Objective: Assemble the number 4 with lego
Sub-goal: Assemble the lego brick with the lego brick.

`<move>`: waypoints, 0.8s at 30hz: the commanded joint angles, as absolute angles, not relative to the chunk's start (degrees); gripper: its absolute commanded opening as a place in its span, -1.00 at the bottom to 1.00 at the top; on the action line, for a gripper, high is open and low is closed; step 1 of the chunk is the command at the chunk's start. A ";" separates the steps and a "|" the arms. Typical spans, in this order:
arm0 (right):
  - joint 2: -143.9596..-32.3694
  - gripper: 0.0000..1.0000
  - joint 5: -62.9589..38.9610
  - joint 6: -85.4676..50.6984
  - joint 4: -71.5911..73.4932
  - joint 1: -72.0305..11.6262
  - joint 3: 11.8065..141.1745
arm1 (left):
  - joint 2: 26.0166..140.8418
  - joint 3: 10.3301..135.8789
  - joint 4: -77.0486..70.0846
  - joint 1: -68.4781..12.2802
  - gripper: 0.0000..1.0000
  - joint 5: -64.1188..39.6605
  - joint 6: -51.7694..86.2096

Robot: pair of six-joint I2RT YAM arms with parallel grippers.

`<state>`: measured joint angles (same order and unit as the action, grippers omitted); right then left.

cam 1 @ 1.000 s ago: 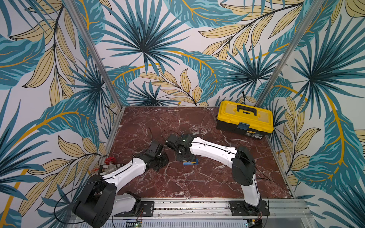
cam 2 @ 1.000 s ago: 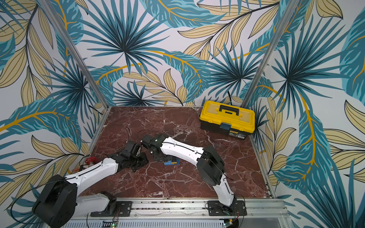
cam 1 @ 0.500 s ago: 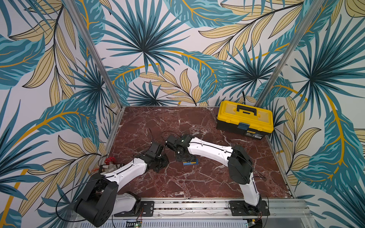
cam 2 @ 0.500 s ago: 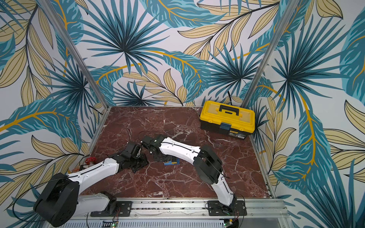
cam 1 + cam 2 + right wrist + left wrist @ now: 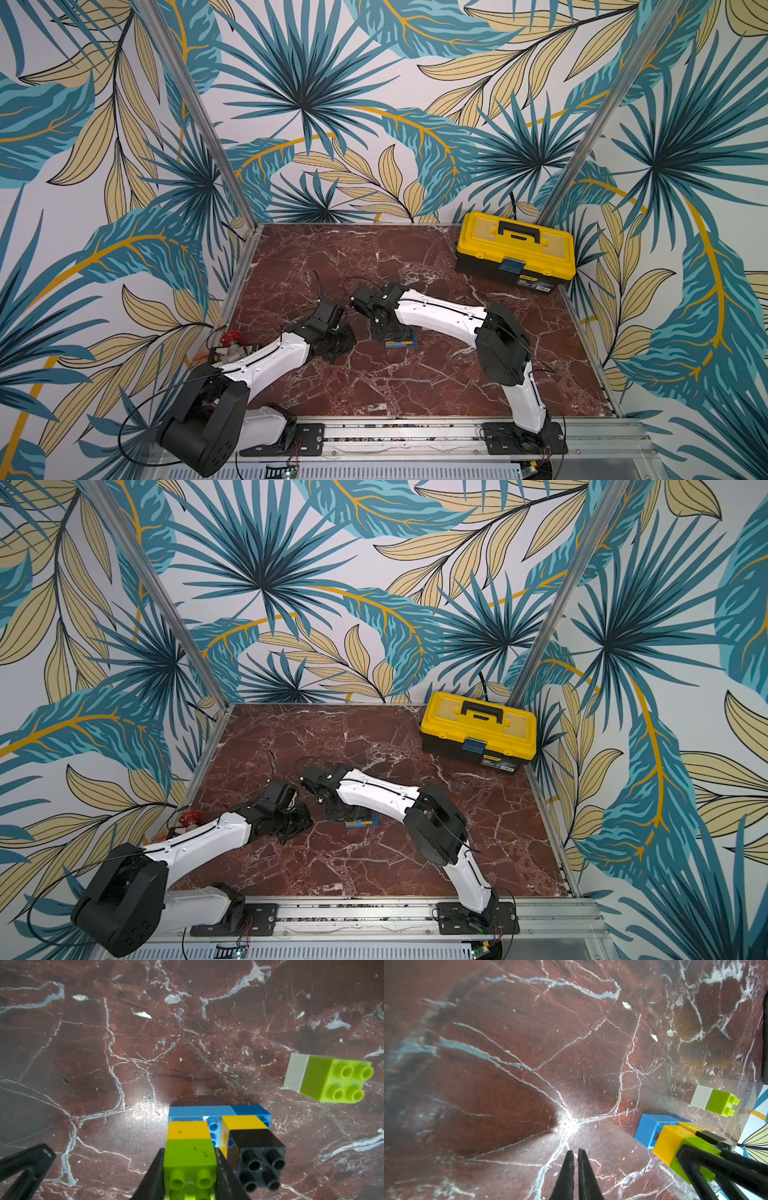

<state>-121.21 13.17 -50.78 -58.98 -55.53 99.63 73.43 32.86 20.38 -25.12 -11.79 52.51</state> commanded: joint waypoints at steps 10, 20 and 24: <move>-123.97 -0.60 11.73 -51.66 -57.63 -54.97 95.85 | 74.36 31.93 19.95 -24.91 -0.82 -12.04 52.30; -126.36 -0.60 11.02 -56.01 -60.78 -52.70 99.01 | 74.44 32.17 20.05 -24.88 -0.82 -12.56 52.03; -129.33 -0.60 9.16 -56.29 -62.20 -52.62 100.62 | 74.27 32.38 20.43 -24.88 -0.82 -12.48 51.78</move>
